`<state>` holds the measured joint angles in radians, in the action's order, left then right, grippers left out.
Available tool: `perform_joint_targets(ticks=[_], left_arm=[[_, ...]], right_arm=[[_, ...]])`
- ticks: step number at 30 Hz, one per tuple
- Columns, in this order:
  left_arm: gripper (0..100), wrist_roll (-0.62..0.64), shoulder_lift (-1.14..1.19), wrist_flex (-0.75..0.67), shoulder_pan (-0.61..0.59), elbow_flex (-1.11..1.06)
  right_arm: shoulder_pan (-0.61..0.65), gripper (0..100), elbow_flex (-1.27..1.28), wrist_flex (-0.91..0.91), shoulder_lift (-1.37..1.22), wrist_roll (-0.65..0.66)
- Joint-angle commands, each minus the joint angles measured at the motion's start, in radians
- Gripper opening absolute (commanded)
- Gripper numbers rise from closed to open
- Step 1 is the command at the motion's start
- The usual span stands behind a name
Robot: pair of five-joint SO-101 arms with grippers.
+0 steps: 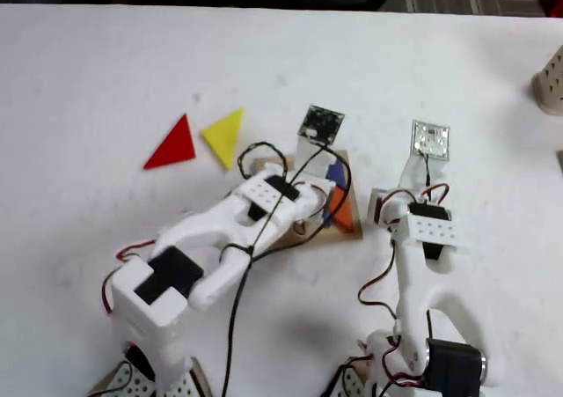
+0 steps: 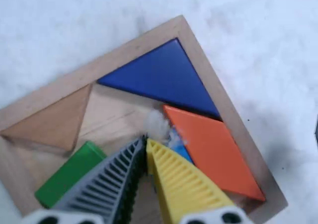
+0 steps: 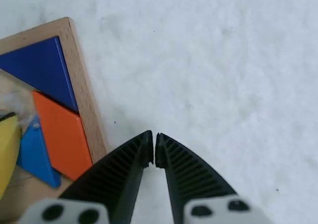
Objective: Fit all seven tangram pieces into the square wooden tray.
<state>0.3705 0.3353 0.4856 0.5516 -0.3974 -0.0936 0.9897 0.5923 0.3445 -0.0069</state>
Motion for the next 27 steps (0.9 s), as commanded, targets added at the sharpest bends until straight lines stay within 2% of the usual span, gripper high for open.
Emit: perform_joint_targets(ticks=[1, 5, 9, 12, 16, 19, 24, 27], left_arm=[[2, 0.005, -0.071, 0.011, 0.01, 0.049], [2, 0.005, -0.228, 0.06, -0.028, -0.025], [2, 0.005, -0.42, 0.11, -0.07, -0.192], [2, 0.005, -0.512, 0.193, -0.091, -0.284], [2, -0.005, -0.493, 0.25, -0.163, -0.311], [2, -0.08, -0.429, 0.25, -0.208, -0.301], [2, -0.104, -0.378, 0.236, -0.202, -0.281], [2, -0.103, -0.374, 0.18, -0.2, -0.276]], right_arm=[[0.013, 2.0, -0.041, -0.018, 0.031, 0.014], [0.015, 1.9, -0.041, -0.018, 0.03, 0.014], [0.015, 1.9, -0.041, -0.018, 0.03, 0.014], [0.015, 1.9, -0.041, -0.018, 0.03, 0.014], [0.015, 1.9, -0.041, -0.018, 0.03, 0.014], [0.015, 1.9, -0.041, -0.018, 0.03, 0.014], [0.015, 1.8, -0.041, -0.018, 0.03, 0.014], [0.015, 1.8, -0.041, -0.018, 0.03, 0.014]])
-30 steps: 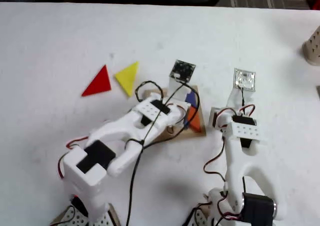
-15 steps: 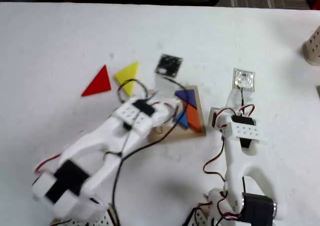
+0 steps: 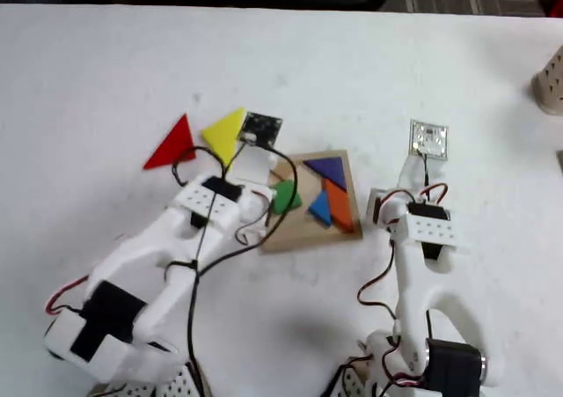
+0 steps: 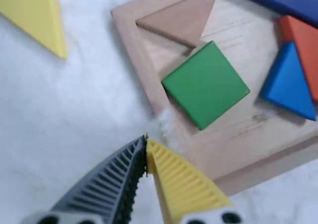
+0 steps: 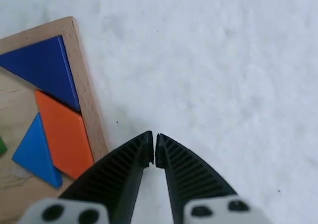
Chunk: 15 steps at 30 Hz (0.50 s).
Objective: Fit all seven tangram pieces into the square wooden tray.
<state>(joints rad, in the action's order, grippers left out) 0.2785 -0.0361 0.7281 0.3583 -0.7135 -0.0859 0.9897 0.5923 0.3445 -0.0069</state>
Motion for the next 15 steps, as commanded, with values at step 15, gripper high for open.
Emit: perform_joint_targets(ticks=[15], left_arm=[[2, -0.018, -0.001, -0.147, 0.11, 0.037]], right_arm=[[0.005, 1.8, -0.041, -0.018, 0.03, 0.014]])
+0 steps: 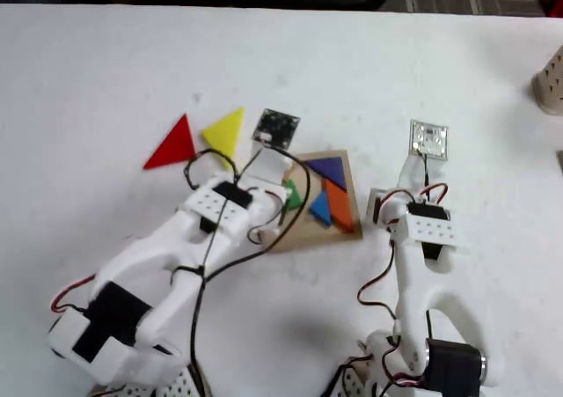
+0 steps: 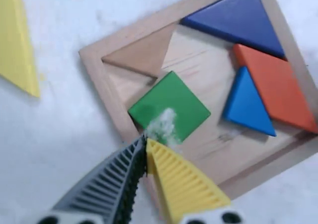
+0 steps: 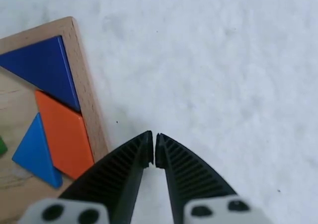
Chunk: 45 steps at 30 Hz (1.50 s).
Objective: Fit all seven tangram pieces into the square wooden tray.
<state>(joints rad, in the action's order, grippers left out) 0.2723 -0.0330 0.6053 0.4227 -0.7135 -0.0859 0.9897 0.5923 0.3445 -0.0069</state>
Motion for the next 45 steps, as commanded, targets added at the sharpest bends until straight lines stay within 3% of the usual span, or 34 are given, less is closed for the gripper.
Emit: perform_joint_targets(ticks=[1, 9, 14, 24, 33, 40, 45], left_arm=[[2, -0.014, -0.002, -0.025, 0.056, 0.037], [2, -0.038, 0.025, 0.003, 0.09, 0.026], [2, -0.026, 0.079, 0.118, 0.058, 0.103], [2, -0.025, 0.223, 0.152, 0.041, 0.282], [2, -0.026, 0.278, 0.13, 0.142, 0.345], [2, -0.026, 0.277, 0.107, 0.151, 0.348], [2, -0.026, 0.285, -0.029, 0.137, 0.344]], right_arm=[[0.005, 1.8, -0.041, -0.018, 0.03, 0.014], [0.001, 1.8, -0.041, -0.018, 0.03, 0.014], [0.004, 1.8, -0.04, -0.018, 0.03, 0.014], [0.005, 1.8, -0.04, -0.018, 0.03, 0.014], [0.005, 1.8, -0.04, -0.018, 0.03, 0.014], [0.005, 1.9, -0.04, -0.018, 0.03, 0.014], [0.005, 1.9, -0.04, -0.018, 0.03, 0.014]])
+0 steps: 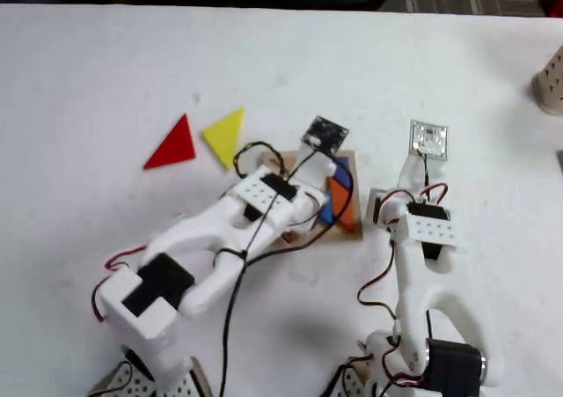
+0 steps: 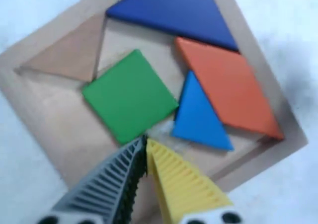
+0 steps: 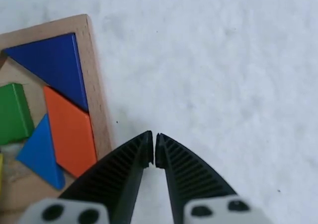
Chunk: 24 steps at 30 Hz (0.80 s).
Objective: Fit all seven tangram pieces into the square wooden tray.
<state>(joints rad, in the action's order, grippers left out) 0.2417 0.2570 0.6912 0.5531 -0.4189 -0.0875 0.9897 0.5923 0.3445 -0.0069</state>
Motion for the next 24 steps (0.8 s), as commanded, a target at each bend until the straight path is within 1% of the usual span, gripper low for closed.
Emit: perform_joint_targets(ticks=[1, 4, 7, 12, 16, 18, 20, 22, 24], left_arm=[[2, 0.006, -0.005, -0.152, -0.001, 0.048], [2, 0.006, -0.004, -0.247, -0.008, 0.044], [2, 0.006, -0.005, -0.281, -0.005, 0.044], [2, 0.006, -0.015, -0.267, -0.005, 0.043], [2, 0.006, -0.096, -0.186, -0.004, 0.028], [2, 0.006, -0.186, -0.147, 0.007, -0.02], [2, 0.006, -0.274, -0.14, 0.039, -0.117], [2, 0.005, -0.337, -0.149, 0.077, -0.222], [2, 0.005, -0.343, -0.193, 0.128, -0.302]], right_arm=[[0.007, 1.9, -0.04, -0.018, 0.03, 0.014], [0.007, 1.9, -0.04, -0.018, 0.03, 0.014], [0.007, 1.9, -0.04, -0.018, 0.03, 0.014], [0.008, 1.9, -0.04, -0.018, 0.03, 0.014], [0.008, 2.0, -0.04, -0.018, 0.03, 0.014], [0.008, 2.0, -0.04, -0.018, 0.03, 0.014], [0.008, 2.0, -0.04, -0.018, 0.03, 0.014], [0.021, 2.0, -0.04, -0.018, 0.03, 0.014], [0.024, 2.0, -0.04, -0.018, 0.03, 0.014]])
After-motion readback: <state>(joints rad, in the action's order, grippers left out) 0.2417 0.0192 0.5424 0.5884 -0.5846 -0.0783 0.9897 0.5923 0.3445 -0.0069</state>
